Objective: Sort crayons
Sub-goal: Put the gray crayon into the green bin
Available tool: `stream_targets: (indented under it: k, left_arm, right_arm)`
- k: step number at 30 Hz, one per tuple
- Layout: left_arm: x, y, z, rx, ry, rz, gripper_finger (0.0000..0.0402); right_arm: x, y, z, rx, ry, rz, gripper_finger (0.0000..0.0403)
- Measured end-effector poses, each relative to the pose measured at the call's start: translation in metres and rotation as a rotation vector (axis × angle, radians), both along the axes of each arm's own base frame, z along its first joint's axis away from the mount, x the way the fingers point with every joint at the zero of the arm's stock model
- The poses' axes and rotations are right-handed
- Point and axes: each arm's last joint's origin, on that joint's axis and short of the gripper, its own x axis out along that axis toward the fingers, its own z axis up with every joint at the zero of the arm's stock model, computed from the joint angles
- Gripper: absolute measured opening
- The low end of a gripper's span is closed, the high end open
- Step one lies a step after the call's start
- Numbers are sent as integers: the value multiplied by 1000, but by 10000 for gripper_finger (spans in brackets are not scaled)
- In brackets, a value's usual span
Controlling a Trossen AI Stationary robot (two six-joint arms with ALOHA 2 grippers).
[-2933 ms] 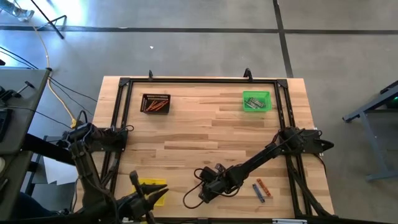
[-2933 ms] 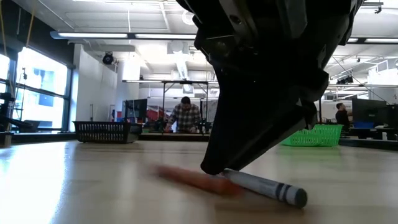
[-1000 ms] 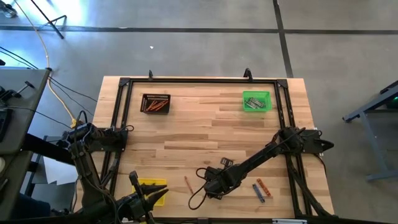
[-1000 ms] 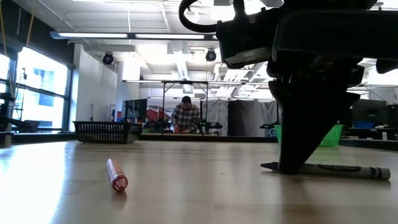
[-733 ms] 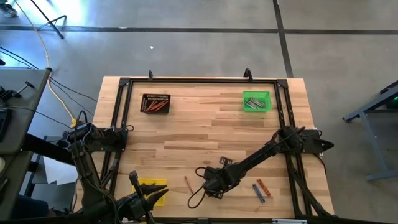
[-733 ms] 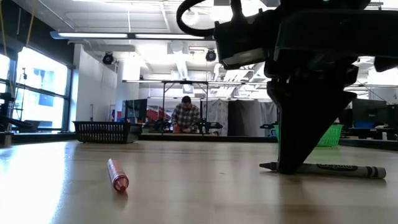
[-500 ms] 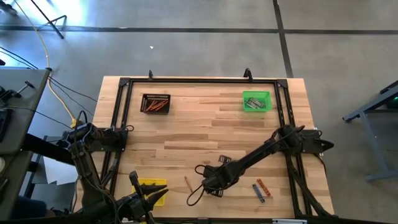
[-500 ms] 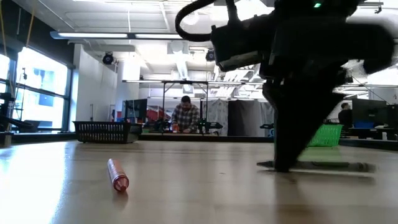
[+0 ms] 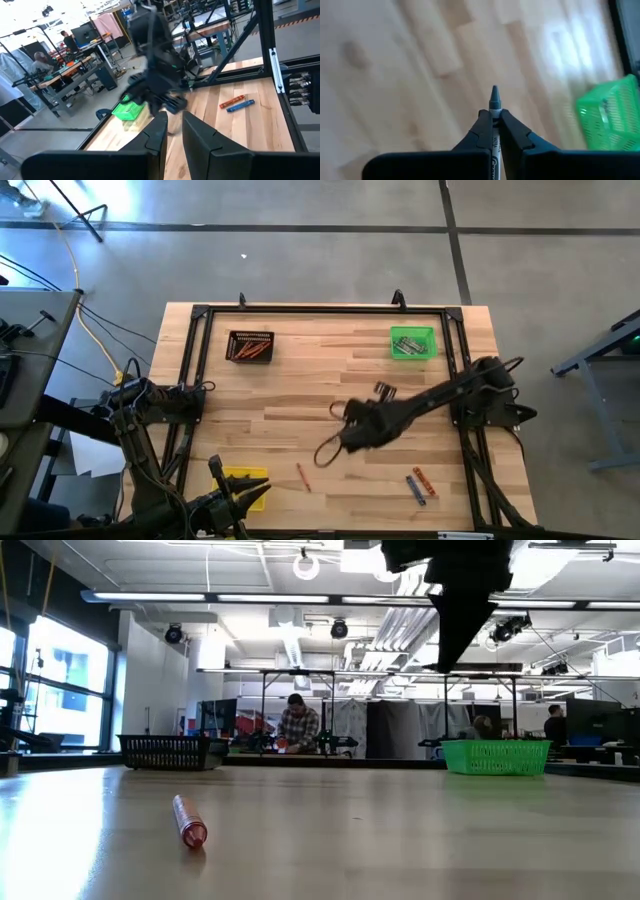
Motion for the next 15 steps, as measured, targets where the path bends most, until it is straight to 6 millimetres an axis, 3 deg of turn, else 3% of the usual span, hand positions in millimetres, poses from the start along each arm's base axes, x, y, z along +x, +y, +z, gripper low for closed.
stream_targets:
  k: [4,7,15]
  left_arm:
    - [0,0,0,-4,7,-3,44]
    - [0,0,-1,-5,13,-5,44]
    - [3,2,-2,39,20,5,44]
  right_arm:
    - [-24,-45,6,12,-30,-89,1]
    - [-55,-78,8,20,-71,-182,1]
    - [-133,-132,15,-67,-498,-394,0]
